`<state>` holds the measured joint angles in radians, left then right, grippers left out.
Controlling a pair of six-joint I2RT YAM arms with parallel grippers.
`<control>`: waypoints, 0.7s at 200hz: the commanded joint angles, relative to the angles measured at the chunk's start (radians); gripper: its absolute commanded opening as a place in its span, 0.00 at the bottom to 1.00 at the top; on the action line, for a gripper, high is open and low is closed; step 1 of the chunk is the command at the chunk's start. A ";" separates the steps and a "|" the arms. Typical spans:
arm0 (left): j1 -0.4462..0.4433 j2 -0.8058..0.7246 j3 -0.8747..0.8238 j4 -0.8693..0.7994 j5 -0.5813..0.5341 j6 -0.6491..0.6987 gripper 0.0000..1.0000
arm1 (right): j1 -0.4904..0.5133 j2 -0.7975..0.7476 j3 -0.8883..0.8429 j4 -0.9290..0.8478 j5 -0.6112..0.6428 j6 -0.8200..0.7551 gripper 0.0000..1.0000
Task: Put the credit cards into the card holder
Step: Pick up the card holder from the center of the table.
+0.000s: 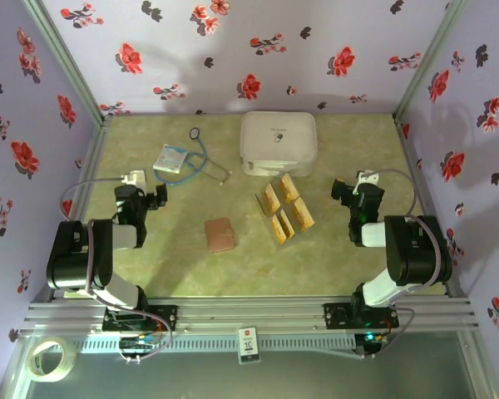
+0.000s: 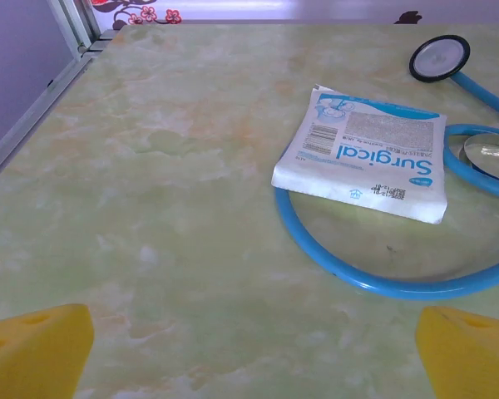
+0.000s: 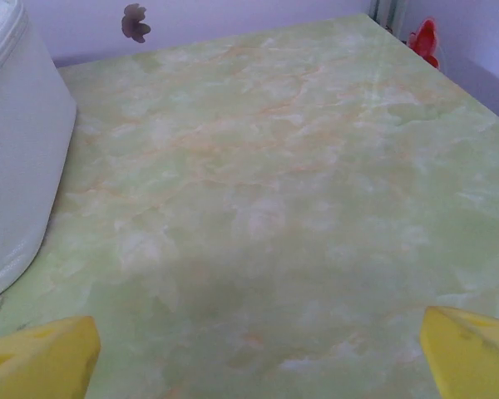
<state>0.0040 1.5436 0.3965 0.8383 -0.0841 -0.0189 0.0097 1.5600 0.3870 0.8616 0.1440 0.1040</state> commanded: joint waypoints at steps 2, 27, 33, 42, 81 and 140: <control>-0.006 0.000 0.002 0.036 0.000 0.019 1.00 | -0.007 0.001 0.008 0.012 -0.023 -0.021 0.99; -0.006 0.001 0.002 0.038 0.000 0.019 1.00 | -0.007 0.000 0.010 0.012 -0.023 -0.021 0.99; -0.006 0.000 0.003 0.038 0.000 0.019 1.00 | -0.007 0.002 0.009 0.011 -0.024 -0.021 0.99; 0.004 0.000 0.004 0.035 0.021 0.015 1.00 | -0.007 0.000 0.009 0.011 -0.023 -0.021 0.99; 0.015 -0.002 0.004 0.033 0.042 0.004 1.00 | -0.007 0.000 0.010 0.010 -0.023 -0.020 0.99; 0.015 -0.001 0.005 0.031 0.031 0.000 1.00 | -0.008 0.003 0.013 0.007 -0.024 -0.018 0.99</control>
<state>0.0116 1.5436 0.3965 0.8383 -0.0586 -0.0193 0.0082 1.5600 0.3870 0.8623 0.1265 0.1036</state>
